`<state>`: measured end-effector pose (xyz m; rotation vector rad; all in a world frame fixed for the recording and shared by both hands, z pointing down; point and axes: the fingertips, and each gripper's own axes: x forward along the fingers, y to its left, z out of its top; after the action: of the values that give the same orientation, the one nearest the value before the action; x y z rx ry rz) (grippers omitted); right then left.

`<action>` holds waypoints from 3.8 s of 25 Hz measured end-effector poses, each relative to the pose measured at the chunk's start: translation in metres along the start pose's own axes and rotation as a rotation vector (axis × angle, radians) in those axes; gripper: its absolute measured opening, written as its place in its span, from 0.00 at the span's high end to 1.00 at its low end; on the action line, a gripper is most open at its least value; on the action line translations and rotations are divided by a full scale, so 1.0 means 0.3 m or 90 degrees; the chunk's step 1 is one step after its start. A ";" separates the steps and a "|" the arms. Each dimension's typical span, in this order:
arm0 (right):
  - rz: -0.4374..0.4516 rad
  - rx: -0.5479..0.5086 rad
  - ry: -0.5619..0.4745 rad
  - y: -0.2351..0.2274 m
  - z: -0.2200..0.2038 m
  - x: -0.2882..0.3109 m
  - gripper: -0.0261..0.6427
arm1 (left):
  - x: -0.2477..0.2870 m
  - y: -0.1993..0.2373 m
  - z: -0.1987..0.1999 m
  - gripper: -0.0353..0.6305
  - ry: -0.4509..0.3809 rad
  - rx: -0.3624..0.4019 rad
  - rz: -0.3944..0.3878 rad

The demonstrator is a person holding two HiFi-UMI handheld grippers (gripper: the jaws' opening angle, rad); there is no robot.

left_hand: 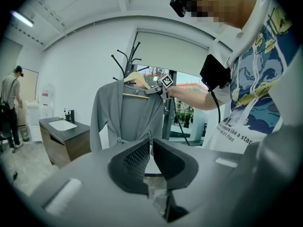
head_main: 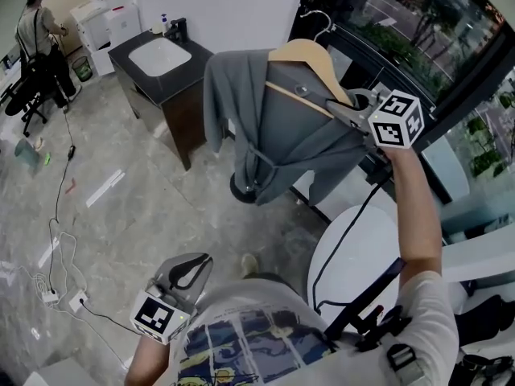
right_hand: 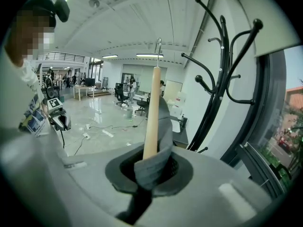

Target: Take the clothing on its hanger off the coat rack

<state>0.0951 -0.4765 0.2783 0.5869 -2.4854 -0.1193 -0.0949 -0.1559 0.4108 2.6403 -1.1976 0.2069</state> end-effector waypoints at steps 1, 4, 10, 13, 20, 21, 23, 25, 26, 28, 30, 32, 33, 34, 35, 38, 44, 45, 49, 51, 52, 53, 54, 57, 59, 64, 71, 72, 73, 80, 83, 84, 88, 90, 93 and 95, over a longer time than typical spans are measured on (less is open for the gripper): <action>0.000 -0.001 0.001 0.035 0.005 -0.009 0.95 | -0.019 -0.007 -0.003 0.90 -0.001 0.000 -0.003; 0.001 -0.001 0.004 0.151 0.012 -0.035 0.95 | -0.080 -0.031 -0.017 0.90 -0.004 0.000 -0.014; 0.009 0.001 -0.001 0.429 0.041 -0.098 0.95 | -0.233 -0.091 -0.078 0.91 -0.005 0.004 -0.042; 0.015 -0.005 -0.003 0.543 0.077 -0.130 0.95 | -0.284 -0.110 -0.086 0.91 -0.008 0.004 -0.050; 0.038 -0.034 -0.024 0.833 0.121 -0.189 0.95 | -0.388 -0.169 -0.143 0.90 -0.014 0.008 -0.060; 0.042 -0.037 -0.027 0.872 0.126 -0.197 0.95 | -0.401 -0.175 -0.148 0.90 -0.015 0.007 -0.060; 0.051 -0.041 -0.034 0.949 0.134 -0.212 0.95 | -0.425 -0.185 -0.157 0.91 -0.016 0.008 -0.061; 0.060 -0.046 -0.039 1.023 0.142 -0.226 0.95 | -0.448 -0.193 -0.163 0.90 -0.019 0.008 -0.061; 0.065 -0.048 -0.041 1.059 0.145 -0.232 0.95 | -0.459 -0.198 -0.166 0.90 -0.020 0.007 -0.061; 0.073 -0.051 -0.044 1.124 0.147 -0.243 0.95 | -0.481 -0.205 -0.173 0.90 -0.021 0.006 -0.061; 0.077 -0.051 -0.046 1.179 0.144 -0.246 0.95 | -0.501 -0.207 -0.184 0.90 -0.020 0.005 -0.061; 0.082 -0.049 -0.046 1.220 0.136 -0.242 0.95 | -0.516 -0.201 -0.189 0.90 -0.019 0.005 -0.060; 0.086 -0.048 -0.045 1.233 0.132 -0.240 0.95 | -0.520 -0.196 -0.186 0.90 -0.019 0.005 -0.059; 0.090 -0.045 -0.044 1.243 0.128 -0.237 0.95 | -0.522 -0.191 -0.182 0.90 -0.019 0.004 -0.057; 0.094 -0.042 -0.042 1.254 0.122 -0.234 0.95 | -0.524 -0.187 -0.178 0.90 -0.019 0.004 -0.055; 0.103 -0.038 -0.038 1.307 0.100 -0.222 0.95 | -0.540 -0.183 -0.182 0.90 -0.023 0.005 -0.053; 0.126 -0.051 -0.025 1.396 0.087 -0.201 0.95 | -0.558 -0.167 -0.191 0.91 -0.028 0.002 -0.049; 0.130 -0.052 -0.020 1.406 0.086 -0.196 0.95 | -0.560 -0.161 -0.194 0.90 -0.027 0.001 -0.048; 0.135 -0.049 -0.011 1.423 0.080 -0.177 0.95 | -0.561 -0.142 -0.193 0.91 -0.025 0.002 -0.048; 0.138 -0.051 -0.010 1.424 0.078 -0.171 0.95 | -0.558 -0.139 -0.190 0.91 -0.025 0.002 -0.046; 0.139 -0.050 -0.010 1.426 0.076 -0.171 0.95 | -0.557 -0.140 -0.190 0.91 -0.025 0.002 -0.046; 0.138 -0.049 -0.011 1.429 0.074 -0.173 0.95 | -0.555 -0.141 -0.189 0.91 -0.025 0.002 -0.047; 0.136 -0.049 -0.012 1.431 0.074 -0.175 0.95 | -0.554 -0.141 -0.186 0.91 -0.026 0.003 -0.049; 0.136 -0.052 -0.014 1.435 0.075 -0.181 0.95 | -0.553 -0.144 -0.179 0.91 -0.028 0.008 -0.046; 0.137 -0.055 -0.015 1.435 0.075 -0.186 0.95 | -0.551 -0.148 -0.179 0.91 -0.027 0.010 -0.043; 0.136 -0.057 -0.014 1.440 0.067 -0.204 0.95 | -0.543 -0.164 -0.175 0.91 -0.025 0.011 -0.046; 0.137 -0.059 -0.013 1.455 0.039 -0.227 0.95 | -0.536 -0.193 -0.175 0.92 -0.024 0.015 -0.046; 0.137 -0.059 -0.013 1.454 0.035 -0.231 0.95 | -0.532 -0.199 -0.175 0.92 -0.023 0.015 -0.047; 0.138 -0.060 -0.014 1.453 0.032 -0.235 0.95 | -0.527 -0.204 -0.174 0.92 -0.023 0.015 -0.047; 0.140 -0.059 -0.012 1.448 0.021 -0.240 0.95 | -0.510 -0.215 -0.168 0.92 -0.024 0.012 -0.053; 0.142 -0.059 -0.012 1.448 0.019 -0.241 0.95 | -0.505 -0.213 -0.168 0.92 -0.023 0.012 -0.055; 0.142 -0.059 -0.012 1.447 0.020 -0.241 0.95 | -0.503 -0.213 -0.166 0.92 -0.022 0.012 -0.055; 0.141 -0.055 -0.011 1.445 0.017 -0.241 0.95 | -0.500 -0.214 -0.164 0.92 -0.019 0.013 -0.057; 0.141 -0.054 -0.012 1.445 0.012 -0.243 0.95 | -0.496 -0.220 -0.166 0.92 -0.019 0.012 -0.059; 0.138 -0.051 -0.013 1.441 0.005 -0.247 0.95 | -0.487 -0.229 -0.169 0.92 -0.020 0.013 -0.063; 0.135 -0.052 -0.014 1.436 0.003 -0.246 0.95 | -0.483 -0.227 -0.171 0.92 -0.019 0.013 -0.064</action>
<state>-0.0162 -0.0570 0.3298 0.2869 -2.5335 -0.1445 -0.1400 0.0060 0.4173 2.7227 -1.0734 0.1627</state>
